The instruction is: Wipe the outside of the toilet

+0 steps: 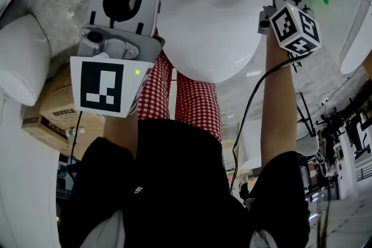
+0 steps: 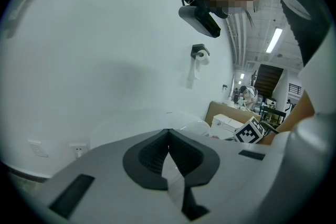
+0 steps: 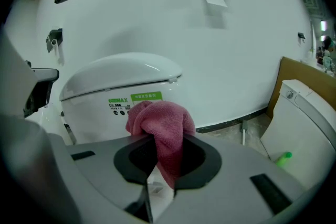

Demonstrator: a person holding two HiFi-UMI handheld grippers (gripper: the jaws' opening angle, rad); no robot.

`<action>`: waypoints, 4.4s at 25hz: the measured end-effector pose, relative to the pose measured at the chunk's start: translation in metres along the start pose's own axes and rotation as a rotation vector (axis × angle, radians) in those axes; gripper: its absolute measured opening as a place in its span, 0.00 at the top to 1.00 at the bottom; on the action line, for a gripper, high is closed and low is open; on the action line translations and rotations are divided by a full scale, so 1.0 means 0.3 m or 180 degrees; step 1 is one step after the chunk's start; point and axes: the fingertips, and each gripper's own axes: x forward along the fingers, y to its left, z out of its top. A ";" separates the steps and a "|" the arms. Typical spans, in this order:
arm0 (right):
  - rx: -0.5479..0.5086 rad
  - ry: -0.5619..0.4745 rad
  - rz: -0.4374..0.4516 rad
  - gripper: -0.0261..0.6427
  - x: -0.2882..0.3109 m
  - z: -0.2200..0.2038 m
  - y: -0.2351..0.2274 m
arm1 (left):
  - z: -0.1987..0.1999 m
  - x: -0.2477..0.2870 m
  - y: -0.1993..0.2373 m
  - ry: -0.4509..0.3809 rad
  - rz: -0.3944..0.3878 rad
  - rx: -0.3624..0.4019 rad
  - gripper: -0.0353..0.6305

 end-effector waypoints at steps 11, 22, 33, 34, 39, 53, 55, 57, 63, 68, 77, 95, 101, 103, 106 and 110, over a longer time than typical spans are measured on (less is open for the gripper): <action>-0.0294 -0.0201 0.0251 0.85 -0.076 0.040 0.085 | 0.002 -0.053 0.016 -0.0036 0.0013 -0.0094 0.94; -0.0848 -0.0167 0.1147 0.85 -0.083 0.014 0.484 | -0.001 -0.159 0.136 -0.0125 0.0282 -0.0131 0.94; -0.1447 0.0345 0.1988 0.85 0.053 -0.128 0.876 | -0.039 -0.232 0.254 -0.0145 0.0515 -0.0267 0.94; -0.1433 0.0412 0.2007 0.85 0.067 -0.149 0.897 | -0.045 -0.238 0.261 -0.0133 0.0526 -0.0276 0.94; -0.1310 0.0680 0.1992 0.85 0.117 -0.248 0.961 | -0.073 -0.268 0.285 -0.0097 0.0545 -0.0315 0.94; -0.1147 0.0882 0.1772 0.85 0.209 -0.314 0.921 | -0.079 -0.276 0.293 -0.0065 0.0528 -0.0299 0.94; -0.1104 0.0844 0.1770 0.85 0.221 -0.310 0.909 | -0.083 -0.275 0.293 -0.0056 0.0519 -0.0303 0.94; -0.1128 0.0829 0.1734 0.85 0.228 -0.305 0.896 | -0.085 -0.272 0.294 -0.0049 0.0521 -0.0305 0.94; -0.0835 0.0934 0.1486 0.85 0.230 -0.287 0.809 | -0.073 -0.259 0.287 -0.0059 0.0499 -0.0285 0.94; -0.0932 0.0951 0.1442 0.85 0.232 -0.270 0.753 | -0.066 -0.240 0.278 -0.0057 0.0472 -0.0260 0.94; -0.1012 0.0991 0.1336 0.85 0.229 -0.251 0.653 | -0.069 -0.198 0.248 -0.0027 0.0413 -0.0228 0.94; -0.0342 0.0925 0.0675 0.85 0.212 -0.202 0.299 | -0.065 -0.128 0.163 0.0048 0.0230 -0.0155 0.94; -0.0146 0.0888 0.0493 0.85 0.204 -0.201 0.188 | -0.068 -0.106 0.146 0.0031 0.0182 -0.0225 0.94; -0.0058 0.0875 0.0435 0.85 0.199 -0.202 0.154 | -0.069 -0.101 0.142 0.0023 0.0174 -0.0261 0.94; 0.0065 0.0878 0.0338 0.85 0.180 -0.187 0.127 | -0.061 -0.090 0.132 0.0028 0.0164 -0.0230 0.94; 0.0197 0.0835 0.0253 0.85 0.169 -0.176 0.081 | -0.047 -0.071 0.121 0.0010 0.0145 -0.0207 0.94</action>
